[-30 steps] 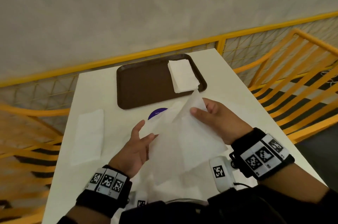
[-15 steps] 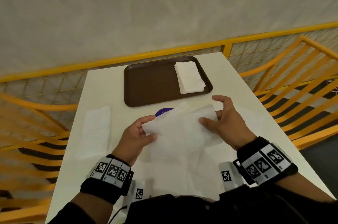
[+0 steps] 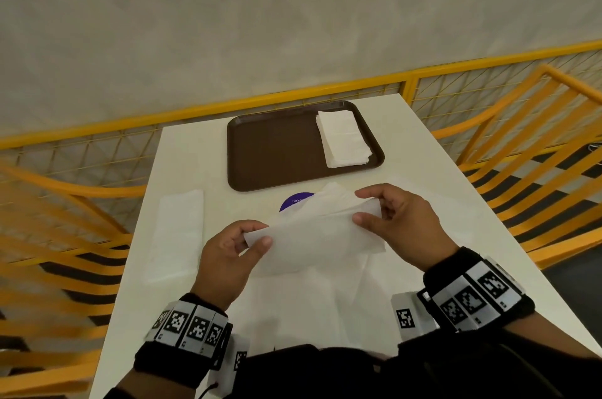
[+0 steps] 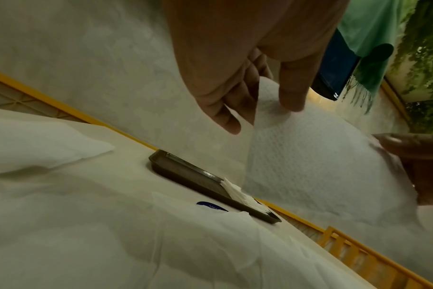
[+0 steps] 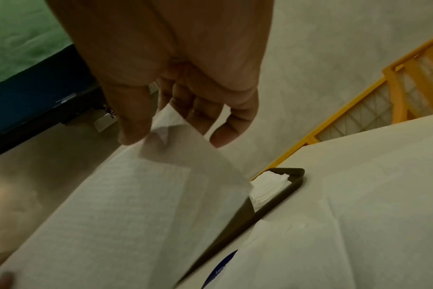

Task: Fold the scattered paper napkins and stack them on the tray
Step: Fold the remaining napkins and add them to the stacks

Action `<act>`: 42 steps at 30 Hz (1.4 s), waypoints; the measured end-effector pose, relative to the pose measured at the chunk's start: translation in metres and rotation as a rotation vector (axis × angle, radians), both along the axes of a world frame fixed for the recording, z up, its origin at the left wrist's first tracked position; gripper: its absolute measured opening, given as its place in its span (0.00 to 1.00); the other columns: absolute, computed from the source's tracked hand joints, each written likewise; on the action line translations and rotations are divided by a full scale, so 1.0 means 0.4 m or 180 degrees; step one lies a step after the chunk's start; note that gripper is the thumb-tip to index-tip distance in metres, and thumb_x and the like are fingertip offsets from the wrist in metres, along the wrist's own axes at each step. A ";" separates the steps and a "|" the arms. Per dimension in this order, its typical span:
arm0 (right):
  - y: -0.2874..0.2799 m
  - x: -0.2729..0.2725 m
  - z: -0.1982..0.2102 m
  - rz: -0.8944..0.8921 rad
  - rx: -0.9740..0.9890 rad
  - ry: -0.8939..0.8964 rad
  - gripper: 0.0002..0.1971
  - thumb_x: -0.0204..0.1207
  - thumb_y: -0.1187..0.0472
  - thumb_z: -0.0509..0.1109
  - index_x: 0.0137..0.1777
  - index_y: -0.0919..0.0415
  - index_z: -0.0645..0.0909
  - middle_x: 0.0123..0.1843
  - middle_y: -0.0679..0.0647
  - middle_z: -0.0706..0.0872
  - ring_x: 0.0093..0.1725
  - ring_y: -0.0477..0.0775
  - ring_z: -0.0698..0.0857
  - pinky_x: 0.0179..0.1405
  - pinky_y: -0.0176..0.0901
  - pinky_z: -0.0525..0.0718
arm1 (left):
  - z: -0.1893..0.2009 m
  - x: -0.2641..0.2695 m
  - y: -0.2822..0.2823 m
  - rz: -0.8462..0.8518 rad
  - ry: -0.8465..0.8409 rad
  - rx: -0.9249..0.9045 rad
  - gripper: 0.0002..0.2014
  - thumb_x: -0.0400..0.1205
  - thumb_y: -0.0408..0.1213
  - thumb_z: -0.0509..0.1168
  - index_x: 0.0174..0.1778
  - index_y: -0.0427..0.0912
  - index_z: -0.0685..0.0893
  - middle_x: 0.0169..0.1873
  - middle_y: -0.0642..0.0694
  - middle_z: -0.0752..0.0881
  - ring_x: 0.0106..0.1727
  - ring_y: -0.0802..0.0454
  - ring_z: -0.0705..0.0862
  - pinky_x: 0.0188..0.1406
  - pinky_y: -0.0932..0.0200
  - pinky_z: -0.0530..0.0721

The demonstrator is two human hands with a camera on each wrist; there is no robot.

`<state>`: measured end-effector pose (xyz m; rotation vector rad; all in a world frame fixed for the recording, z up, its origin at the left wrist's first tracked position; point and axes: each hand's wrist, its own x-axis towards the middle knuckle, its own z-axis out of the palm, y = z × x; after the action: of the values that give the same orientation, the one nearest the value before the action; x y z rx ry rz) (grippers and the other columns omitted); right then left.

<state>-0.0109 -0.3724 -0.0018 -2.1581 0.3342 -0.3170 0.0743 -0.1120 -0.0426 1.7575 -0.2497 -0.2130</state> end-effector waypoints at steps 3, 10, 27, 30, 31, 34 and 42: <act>0.008 0.005 -0.008 0.0067 -0.0306 -0.0030 0.07 0.69 0.53 0.79 0.42 0.40 0.84 0.40 0.45 0.89 0.40 0.46 0.84 0.43 0.35 0.82 | -0.001 -0.001 0.003 0.0175 -0.0112 0.0026 0.09 0.75 0.32 0.73 0.37 0.54 0.87 0.38 0.55 0.90 0.38 0.60 0.85 0.41 0.69 0.83; 0.043 0.009 -0.003 0.0718 -0.1638 -0.0620 0.04 0.69 0.50 0.77 0.38 0.43 0.84 0.54 0.41 0.86 0.57 0.49 0.81 0.56 0.56 0.79 | -0.010 -0.004 0.015 0.0028 -0.1305 0.1776 0.25 0.63 0.50 0.81 0.54 0.59 0.82 0.59 0.53 0.75 0.65 0.52 0.72 0.66 0.57 0.72; 0.062 0.000 -0.030 0.0975 -0.1923 -0.0484 0.06 0.76 0.51 0.64 0.47 0.43 0.83 0.37 0.36 0.87 0.36 0.35 0.84 0.67 0.55 0.75 | -0.086 0.267 0.213 0.1272 0.1137 0.1899 0.24 0.83 0.47 0.59 0.66 0.29 0.76 0.66 0.29 0.78 0.65 0.31 0.77 0.69 0.39 0.74; 0.049 -0.008 -0.050 0.0918 -0.1854 -0.0331 0.05 0.74 0.52 0.67 0.47 0.41 0.83 0.37 0.34 0.86 0.35 0.33 0.82 0.68 0.51 0.72 | -0.082 0.313 0.247 0.1185 0.1307 0.2333 0.25 0.85 0.47 0.56 0.66 0.27 0.76 0.66 0.27 0.78 0.65 0.30 0.77 0.67 0.42 0.75; 0.046 -0.009 -0.056 0.0908 -0.1844 -0.0288 0.05 0.74 0.52 0.67 0.47 0.41 0.82 0.37 0.34 0.86 0.35 0.32 0.81 0.68 0.50 0.72 | -0.084 0.325 0.251 0.1142 0.1339 0.2457 0.26 0.85 0.47 0.55 0.68 0.27 0.75 0.68 0.27 0.76 0.66 0.30 0.76 0.68 0.43 0.74; 0.036 -0.010 -0.072 0.0894 -0.1849 -0.0184 0.05 0.74 0.52 0.67 0.47 0.41 0.82 0.36 0.34 0.85 0.35 0.30 0.80 0.67 0.48 0.72 | -0.092 0.349 0.256 0.0988 0.1380 0.2767 0.26 0.86 0.45 0.54 0.73 0.28 0.70 0.75 0.29 0.70 0.74 0.33 0.70 0.73 0.47 0.66; 0.007 -0.019 -0.090 0.0833 -0.1733 -0.0066 0.04 0.74 0.53 0.68 0.45 0.43 0.84 0.34 0.24 0.78 0.33 0.25 0.76 0.59 0.38 0.71 | -0.116 0.384 0.285 0.1005 0.0800 0.2416 0.21 0.86 0.42 0.57 0.64 0.28 0.78 0.63 0.27 0.80 0.62 0.31 0.78 0.61 0.46 0.73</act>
<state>-0.0184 -0.3696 -0.0377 -2.6925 -0.0621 -0.3042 0.2280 0.0021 -0.0891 2.4568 0.3393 -0.3212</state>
